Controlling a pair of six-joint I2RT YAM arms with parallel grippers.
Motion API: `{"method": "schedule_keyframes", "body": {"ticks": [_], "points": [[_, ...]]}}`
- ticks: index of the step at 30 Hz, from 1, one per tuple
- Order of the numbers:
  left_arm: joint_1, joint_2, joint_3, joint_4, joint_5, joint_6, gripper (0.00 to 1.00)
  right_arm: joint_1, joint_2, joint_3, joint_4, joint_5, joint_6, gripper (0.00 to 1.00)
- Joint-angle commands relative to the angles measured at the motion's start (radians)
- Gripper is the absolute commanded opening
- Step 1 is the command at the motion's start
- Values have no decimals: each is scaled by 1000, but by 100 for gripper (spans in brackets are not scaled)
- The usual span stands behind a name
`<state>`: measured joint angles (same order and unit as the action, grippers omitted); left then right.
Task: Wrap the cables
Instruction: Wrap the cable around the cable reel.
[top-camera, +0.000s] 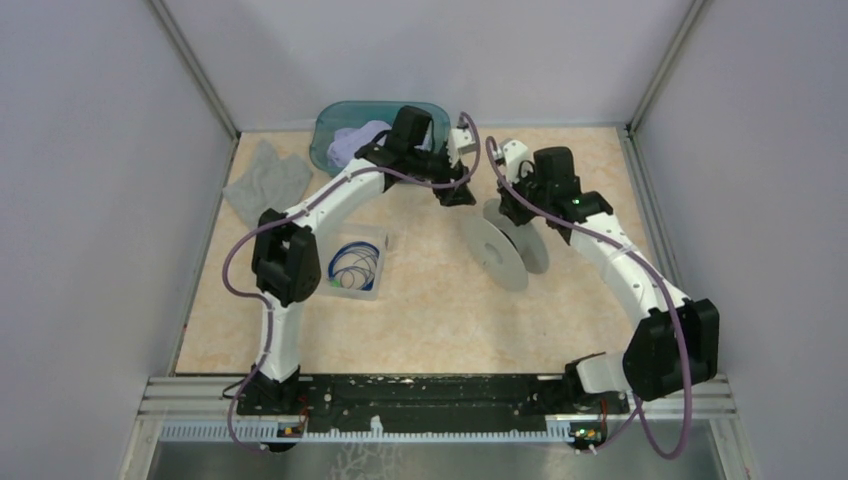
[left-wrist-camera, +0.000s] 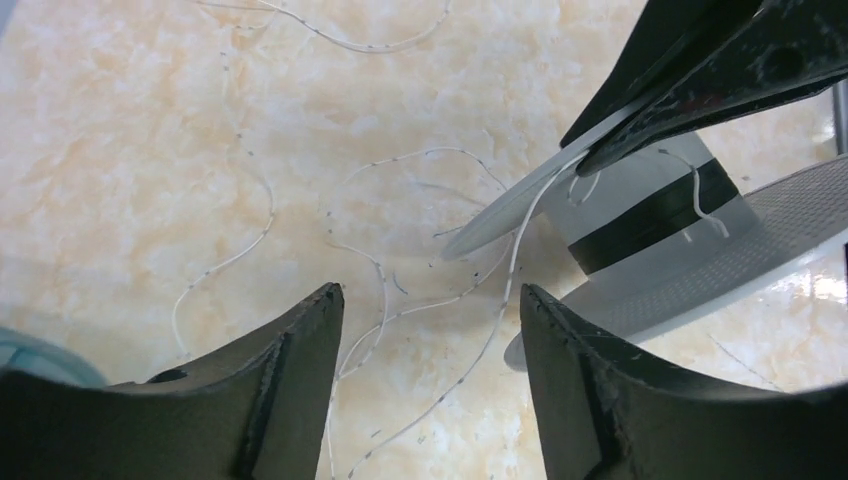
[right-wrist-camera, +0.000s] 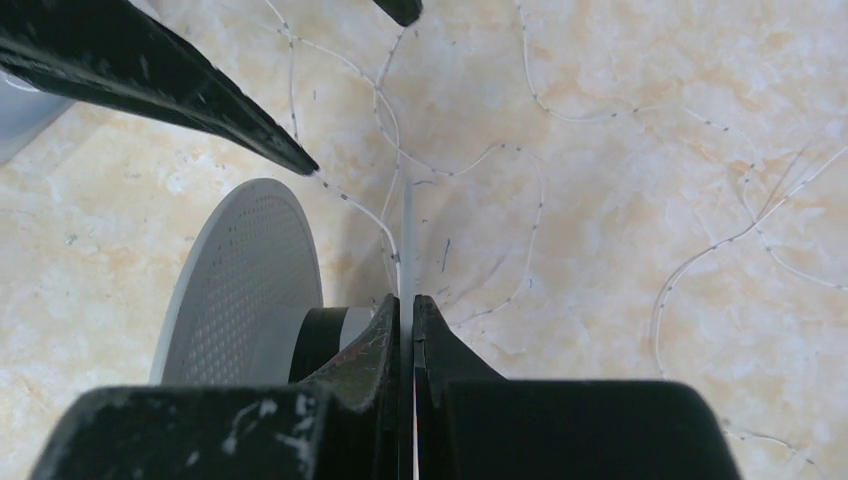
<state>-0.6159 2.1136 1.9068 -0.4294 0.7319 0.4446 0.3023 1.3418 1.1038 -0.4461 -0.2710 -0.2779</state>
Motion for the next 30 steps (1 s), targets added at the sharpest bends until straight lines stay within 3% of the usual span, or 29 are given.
{"method": "schedule_keyframes", "body": {"ticks": [1, 10, 15, 20, 23, 28, 30], "points": [[71, -120, 13, 39, 76, -68, 75, -5, -81, 167, -35, 8, -13, 0], [222, -321, -239, 107, 215, -131, 96, -5, -86, 446, -194, 81, -35, 0], [230, -402, -407, 171, 192, -146, 100, -5, -66, 562, -245, 95, -17, 0], [199, -397, -529, 329, 188, -302, 96, -5, -48, 627, -263, 101, 15, 0], [169, -383, -562, 353, 175, -322, 93, -5, -26, 671, -274, 136, 30, 0], [165, -415, -671, 391, 163, -262, 86, -6, 1, 741, -290, 190, 43, 0], [163, -411, -693, 390, 160, -208, 76, -6, 9, 762, -298, 191, 47, 0]]}}
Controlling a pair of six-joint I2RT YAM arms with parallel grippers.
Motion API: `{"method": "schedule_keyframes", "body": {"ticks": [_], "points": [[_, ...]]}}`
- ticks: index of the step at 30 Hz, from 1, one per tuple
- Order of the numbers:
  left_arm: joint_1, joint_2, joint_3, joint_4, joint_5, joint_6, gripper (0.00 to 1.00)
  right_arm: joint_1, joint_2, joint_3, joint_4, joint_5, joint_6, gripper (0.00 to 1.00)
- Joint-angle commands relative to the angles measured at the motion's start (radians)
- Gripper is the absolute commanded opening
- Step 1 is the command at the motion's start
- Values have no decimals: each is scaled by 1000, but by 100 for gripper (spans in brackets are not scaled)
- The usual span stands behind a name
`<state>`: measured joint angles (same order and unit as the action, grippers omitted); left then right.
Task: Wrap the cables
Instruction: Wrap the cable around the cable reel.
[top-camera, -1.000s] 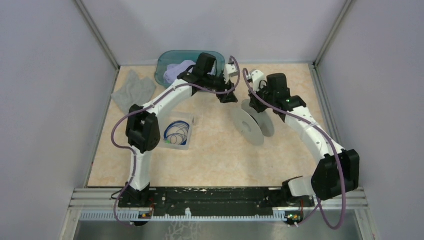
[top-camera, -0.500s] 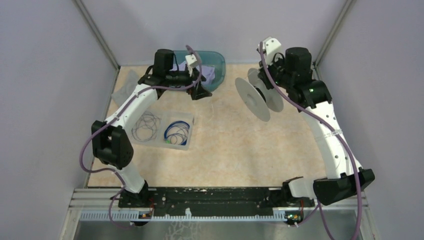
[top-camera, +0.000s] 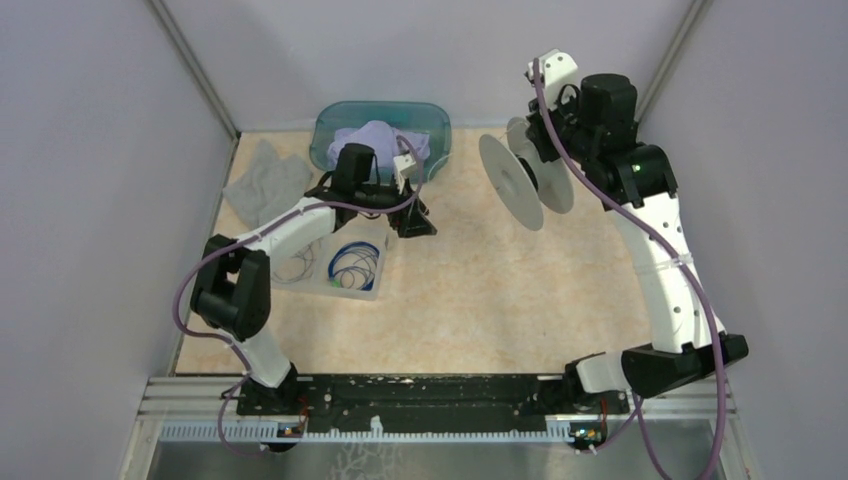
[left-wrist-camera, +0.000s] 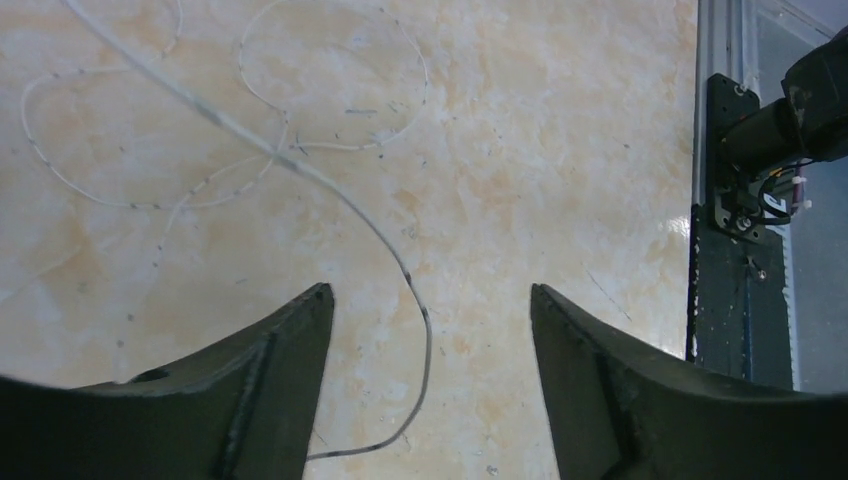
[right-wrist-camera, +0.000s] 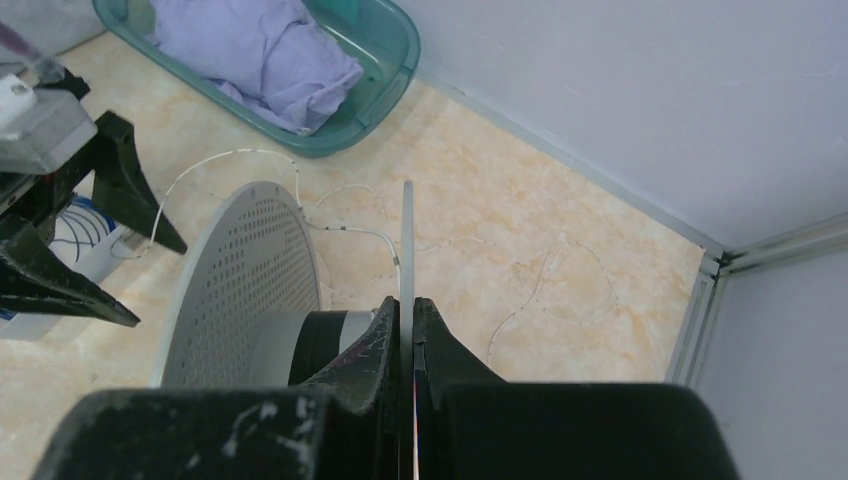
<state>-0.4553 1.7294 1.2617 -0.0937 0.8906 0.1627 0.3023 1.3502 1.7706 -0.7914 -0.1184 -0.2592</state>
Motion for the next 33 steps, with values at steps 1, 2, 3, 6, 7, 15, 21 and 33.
{"method": "schedule_keyframes", "body": {"ticks": [1, 2, 3, 6, 7, 15, 21, 33], "points": [[4, -19, -50, 53, 6, 96, 71, -6, 3, 101, 47, 39, 30, 0], [4, -9, -51, 52, 11, 114, 62, -6, 4, 104, 47, 41, 31, 0], [3, 2, -49, 53, 16, 128, 51, -6, 5, 105, 48, 45, 33, 0], [1, 39, -11, 17, 27, 169, 17, -6, 10, 104, 51, 72, 36, 0], [0, 51, 10, -11, 27, 190, 9, -6, 12, 104, 52, 87, 40, 0], [-87, 107, 60, -131, -95, 346, 0, -6, 77, 176, 41, 85, 139, 0], [-202, 154, 135, -239, -196, 479, 0, -11, 114, 201, 81, 142, 186, 0], [-468, 288, 508, -562, -234, 629, 0, -11, 132, -16, 314, 315, 197, 0]]}}
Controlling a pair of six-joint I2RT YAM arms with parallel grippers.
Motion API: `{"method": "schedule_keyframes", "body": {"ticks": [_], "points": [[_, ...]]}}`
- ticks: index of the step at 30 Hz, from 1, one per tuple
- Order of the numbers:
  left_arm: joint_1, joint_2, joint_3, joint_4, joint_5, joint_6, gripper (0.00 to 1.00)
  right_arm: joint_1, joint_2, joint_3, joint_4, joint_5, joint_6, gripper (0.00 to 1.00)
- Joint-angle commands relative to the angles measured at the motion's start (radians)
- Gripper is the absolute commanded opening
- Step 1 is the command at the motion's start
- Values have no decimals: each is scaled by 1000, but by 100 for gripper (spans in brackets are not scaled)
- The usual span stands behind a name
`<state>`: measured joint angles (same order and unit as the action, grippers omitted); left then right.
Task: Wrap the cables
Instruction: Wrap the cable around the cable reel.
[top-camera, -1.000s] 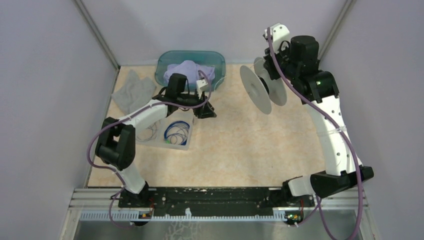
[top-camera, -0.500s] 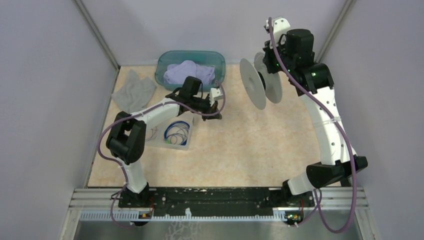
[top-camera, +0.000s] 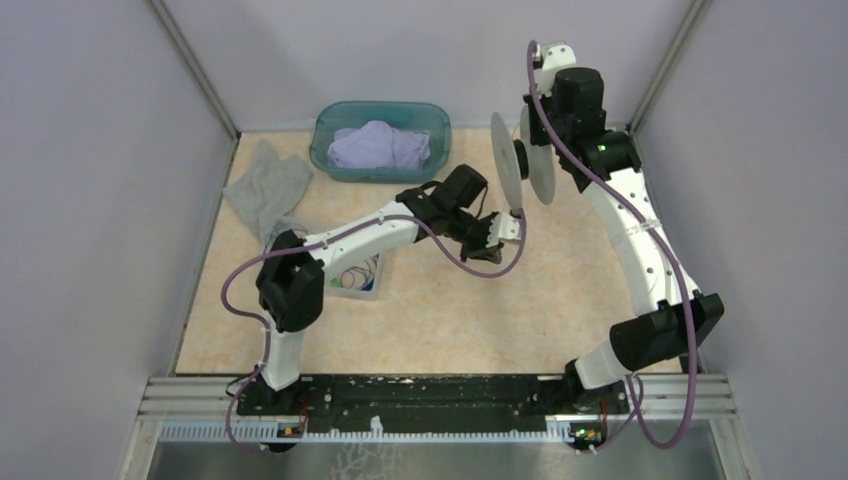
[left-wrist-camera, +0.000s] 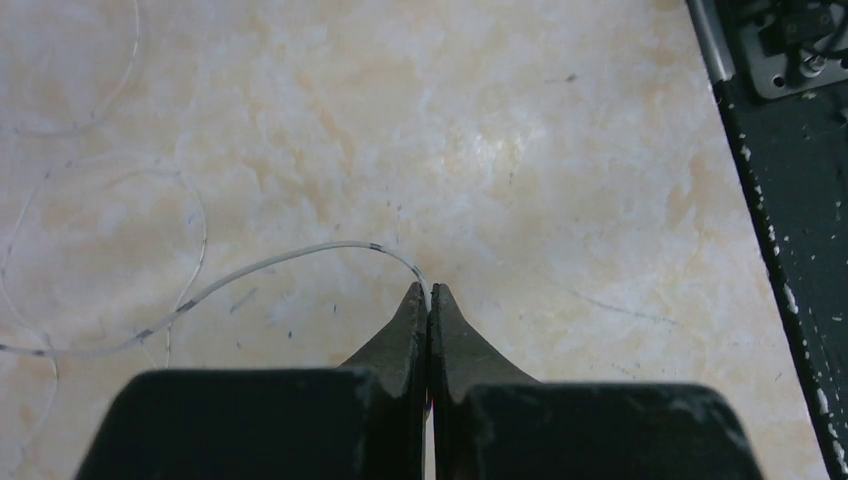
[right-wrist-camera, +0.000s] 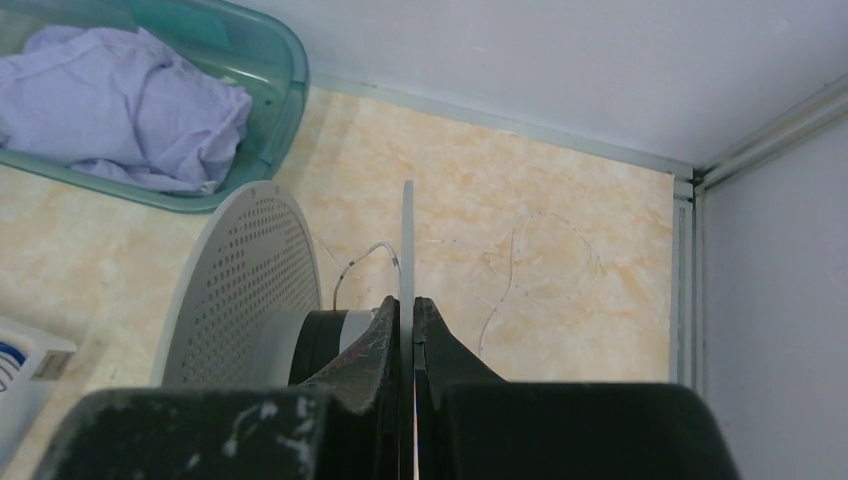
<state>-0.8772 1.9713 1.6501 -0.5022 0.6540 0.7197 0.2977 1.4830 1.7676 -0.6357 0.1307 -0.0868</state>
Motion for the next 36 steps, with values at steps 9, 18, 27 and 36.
{"method": "schedule_keyframes", "body": {"ticks": [9, 18, 27, 36], "points": [[-67, -44, 210, -235, 148, 63, 0, -7, 1, -126, 253, 128, -8, 0], [33, -131, 308, -182, 230, -92, 1, -8, -92, -312, 311, 150, -71, 0], [260, -88, 352, 112, 211, -433, 1, -7, -186, -431, 256, -63, -133, 0], [372, -5, 342, 273, 273, -636, 1, -7, -206, -451, 155, -283, -187, 0]]}}
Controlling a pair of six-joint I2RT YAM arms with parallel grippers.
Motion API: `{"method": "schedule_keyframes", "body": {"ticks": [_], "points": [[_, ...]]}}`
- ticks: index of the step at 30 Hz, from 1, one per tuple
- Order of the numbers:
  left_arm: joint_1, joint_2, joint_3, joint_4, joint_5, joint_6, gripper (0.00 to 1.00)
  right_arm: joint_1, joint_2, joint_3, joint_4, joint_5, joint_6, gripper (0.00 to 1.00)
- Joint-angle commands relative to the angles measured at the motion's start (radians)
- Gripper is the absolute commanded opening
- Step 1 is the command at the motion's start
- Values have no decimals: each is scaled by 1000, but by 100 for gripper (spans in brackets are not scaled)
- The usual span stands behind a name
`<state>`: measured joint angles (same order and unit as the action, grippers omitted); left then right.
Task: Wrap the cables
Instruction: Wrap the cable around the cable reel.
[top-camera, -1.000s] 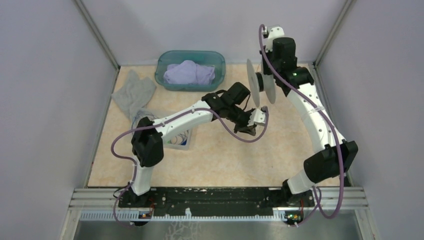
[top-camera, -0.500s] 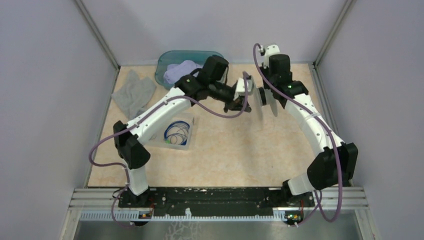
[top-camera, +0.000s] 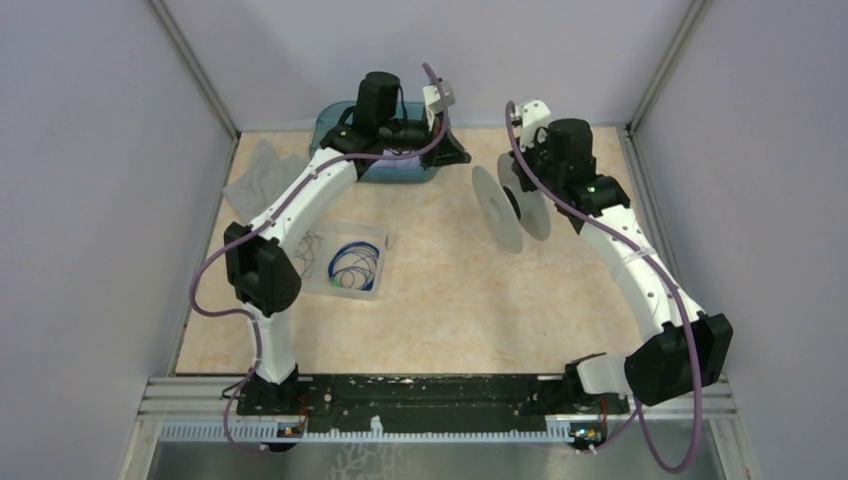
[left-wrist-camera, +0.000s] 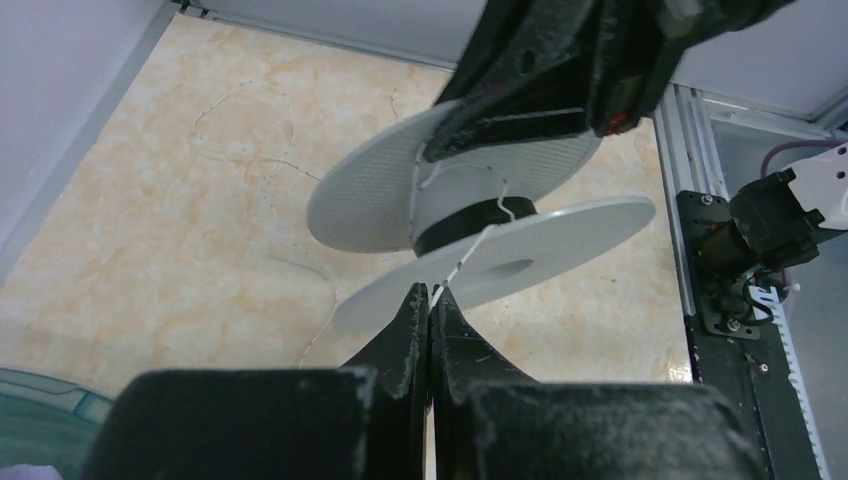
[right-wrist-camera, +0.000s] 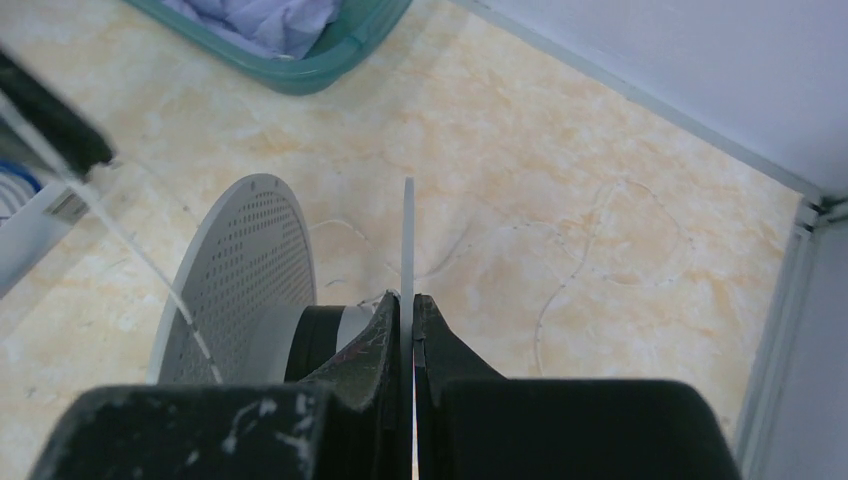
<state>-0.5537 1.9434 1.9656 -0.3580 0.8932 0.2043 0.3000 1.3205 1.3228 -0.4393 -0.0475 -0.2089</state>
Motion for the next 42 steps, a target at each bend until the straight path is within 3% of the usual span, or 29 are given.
{"method": "schedule_keyframes", "body": {"ticks": [1, 6, 13, 17, 24, 33, 38, 42], "points": [[53, 33, 26, 137, 34, -132, 1, -9, -40, -4, -54, -134, -67, 0], [64, 61, -12, 141, -19, -132, 1, -10, -41, 13, -72, -214, -58, 0], [94, 30, -215, 218, -56, -122, 2, -25, -17, 160, -134, -262, 0, 0], [95, 1, -344, 329, -18, -140, 16, -37, -1, 253, -163, -276, 54, 0], [96, 12, -423, 433, 57, -233, 43, -47, 42, 438, -215, -232, 147, 0], [89, -2, -612, 803, 159, -484, 78, -47, 102, 650, -253, -148, 222, 0], [69, 12, -630, 834, 111, -470, 89, -47, 118, 711, -269, -153, 246, 0], [31, 51, -598, 849, 88, -443, 91, -47, 122, 732, -279, -167, 257, 0]]}}
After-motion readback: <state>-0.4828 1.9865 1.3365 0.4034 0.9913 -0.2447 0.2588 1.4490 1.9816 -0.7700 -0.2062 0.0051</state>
